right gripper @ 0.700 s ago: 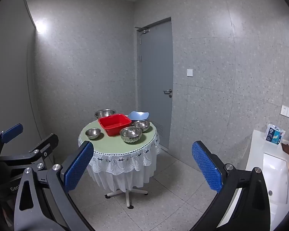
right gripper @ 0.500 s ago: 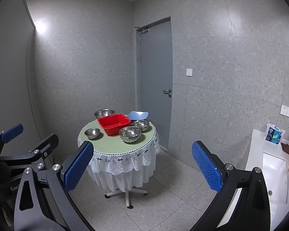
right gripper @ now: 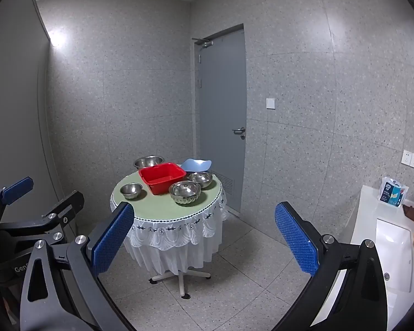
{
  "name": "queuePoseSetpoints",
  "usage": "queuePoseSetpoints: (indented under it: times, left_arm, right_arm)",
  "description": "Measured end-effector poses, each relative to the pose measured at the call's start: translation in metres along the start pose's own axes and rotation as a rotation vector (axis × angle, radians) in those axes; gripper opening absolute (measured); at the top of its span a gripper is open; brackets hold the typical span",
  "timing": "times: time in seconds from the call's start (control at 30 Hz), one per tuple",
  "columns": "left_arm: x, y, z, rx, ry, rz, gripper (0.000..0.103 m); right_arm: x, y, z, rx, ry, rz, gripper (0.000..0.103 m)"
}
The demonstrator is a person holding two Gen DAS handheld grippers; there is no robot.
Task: Organize plates and bowls
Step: 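Carry both tools toward the round table with the bowls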
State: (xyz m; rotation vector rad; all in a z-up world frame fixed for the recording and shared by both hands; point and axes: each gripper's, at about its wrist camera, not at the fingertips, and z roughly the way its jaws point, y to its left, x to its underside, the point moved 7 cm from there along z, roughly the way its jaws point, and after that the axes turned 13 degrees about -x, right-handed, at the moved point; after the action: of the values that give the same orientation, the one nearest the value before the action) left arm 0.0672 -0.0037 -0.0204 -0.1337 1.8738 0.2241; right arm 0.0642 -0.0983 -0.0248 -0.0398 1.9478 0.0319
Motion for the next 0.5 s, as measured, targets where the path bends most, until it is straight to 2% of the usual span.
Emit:
queuePoseSetpoints:
  times: [0.5]
  left_arm:
    - [-0.004, -0.002, 0.005, 0.002, -0.002, 0.004, 0.102]
  right_arm:
    - [0.000, -0.011, 0.002, 0.010, 0.003, 0.003, 0.103]
